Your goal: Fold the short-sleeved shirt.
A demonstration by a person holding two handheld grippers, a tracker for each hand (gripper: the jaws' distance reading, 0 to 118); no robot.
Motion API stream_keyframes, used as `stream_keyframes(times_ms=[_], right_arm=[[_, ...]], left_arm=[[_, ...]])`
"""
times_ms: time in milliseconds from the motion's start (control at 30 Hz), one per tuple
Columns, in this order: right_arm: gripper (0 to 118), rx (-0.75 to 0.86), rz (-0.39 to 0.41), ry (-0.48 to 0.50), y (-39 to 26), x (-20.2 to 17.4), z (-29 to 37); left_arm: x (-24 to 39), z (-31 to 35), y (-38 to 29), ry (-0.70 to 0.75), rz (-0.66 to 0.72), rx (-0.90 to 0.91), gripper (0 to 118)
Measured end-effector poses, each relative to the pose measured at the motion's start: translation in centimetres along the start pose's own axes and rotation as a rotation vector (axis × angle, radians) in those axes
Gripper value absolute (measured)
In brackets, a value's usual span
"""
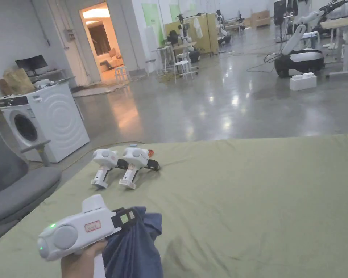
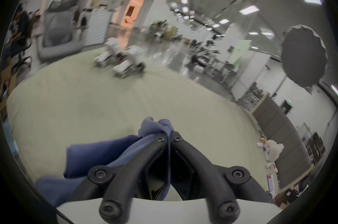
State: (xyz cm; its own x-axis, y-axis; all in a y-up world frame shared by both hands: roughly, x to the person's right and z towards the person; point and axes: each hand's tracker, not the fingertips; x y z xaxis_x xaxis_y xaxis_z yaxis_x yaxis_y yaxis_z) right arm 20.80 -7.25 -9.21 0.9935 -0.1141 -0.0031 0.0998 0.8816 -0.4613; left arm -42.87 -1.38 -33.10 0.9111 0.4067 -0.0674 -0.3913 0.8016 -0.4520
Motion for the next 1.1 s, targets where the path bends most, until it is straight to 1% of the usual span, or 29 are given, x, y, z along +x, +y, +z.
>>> stream_keyframes(times_ms=[33,100,200,233,367,433,500,567,600,633,667,700,733,800,833,867,900,933,967,1000,1067,1100], right_arm=[[0,0.008,-0.005,-0.012,-0.2,0.4,0.4],[0,0.014,-0.012,-0.024,-0.3,1.1,1.2],[0,0.03,-0.023,-0.052,-0.6,1.8,2.7],[0,0.034,-0.026,-0.063,-0.7,2.1,3.2],[0,0.036,-0.038,-0.111,-1.5,3.4,4.9],[0,0.026,-0.063,-0.133,-2.0,4.1,5.4],[0,0.02,-0.076,-0.156,-2.5,4.5,6.1],[0,0.019,-0.073,-0.176,-3.0,4.8,7.1],[0,0.017,-0.07,-0.185,-3.2,5.0,7.6],[0,0.01,-0.066,-0.193,-3.4,5.1,7.9],[0,0.005,-0.063,-0.2,-3.6,5.2,8.1],[0,-0.002,-0.061,-0.207,-3.9,5.3,8.1],[0,-0.006,-0.064,-0.211,-4.1,5.4,8.1],[0,-0.014,-0.077,-0.199,-4.4,5.4,7.7],[0,-0.017,-0.084,-0.188,-4.2,5.1,7.3],[0,-0.018,-0.088,-0.18,-4.2,4.9,7.1],[0,-0.016,-0.09,-0.168,-4.1,4.6,6.9],[0,-0.011,-0.091,-0.15,-3.9,4.2,6.6],[0,-0.004,-0.09,-0.134,-3.6,4.0,6.3],[0,0.008,-0.085,-0.115,-3.3,3.6,5.9],[0,0.027,-0.07,-0.084,-2.5,2.9,5.2],[0,0.037,-0.06,-0.073,-2.0,2.6,4.7]], left_arm=[[2.4,-0.8,0.3,-0.038,-0.02,0.015,0],[7.3,-3.2,-0.6,-0.137,-0.071,-0.024,0],[14.7,-6.6,-4.8,-0.254,-0.127,-0.106,0],[17.8,-7.7,-7.4,-0.303,-0.125,-0.158,0],[27.7,-10.0,-17.7,-0.481,-0.25,-0.303,0],[32.8,-10.0,-23.5,-0.592,-0.287,-0.424,0],[36.2,-9.0,-29.0,-0.7,-0.305,-0.539,0],[38.5,-7.5,-33.8,-0.746,-0.363,-0.613,0],[39.2,-6.7,-36.0,-0.75,-0.347,-0.681,0],[39.0,-5.7,-37.6,-0.746,-0.345,-0.705,0],[39.0,-5.1,-38.7,-0.737,-0.312,-0.696,0],[39.0,-4.5,-39.8,-0.764,-0.313,-0.748,0],[38.6,-3.6,-40.7,-0.764,-0.301,-0.744,0],[37.8,-2.8,-41.3,-0.778,-0.317,-0.751,0],[37.4,-2.7,-41.3,-0.776,-0.323,-0.742,6],[37.1,-2.7,-41.1,-0.767,-0.325,-0.734,20],[36.5,-2.8,-40.3,-0.722,-0.325,-0.721,44],[35.8,-2.4,-39.1,-0.704,-0.312,-0.675,73],[35.2,-2.0,-37.7,-0.689,-0.312,-0.632,81],[34.5,-1.3,-35.7,-0.676,-0.34,-0.577,81],[32.6,0.4,-31.3,-0.639,-0.351,-0.454,80],[31.5,1.8,-28.8,-0.615,-0.364,-0.369,80]])
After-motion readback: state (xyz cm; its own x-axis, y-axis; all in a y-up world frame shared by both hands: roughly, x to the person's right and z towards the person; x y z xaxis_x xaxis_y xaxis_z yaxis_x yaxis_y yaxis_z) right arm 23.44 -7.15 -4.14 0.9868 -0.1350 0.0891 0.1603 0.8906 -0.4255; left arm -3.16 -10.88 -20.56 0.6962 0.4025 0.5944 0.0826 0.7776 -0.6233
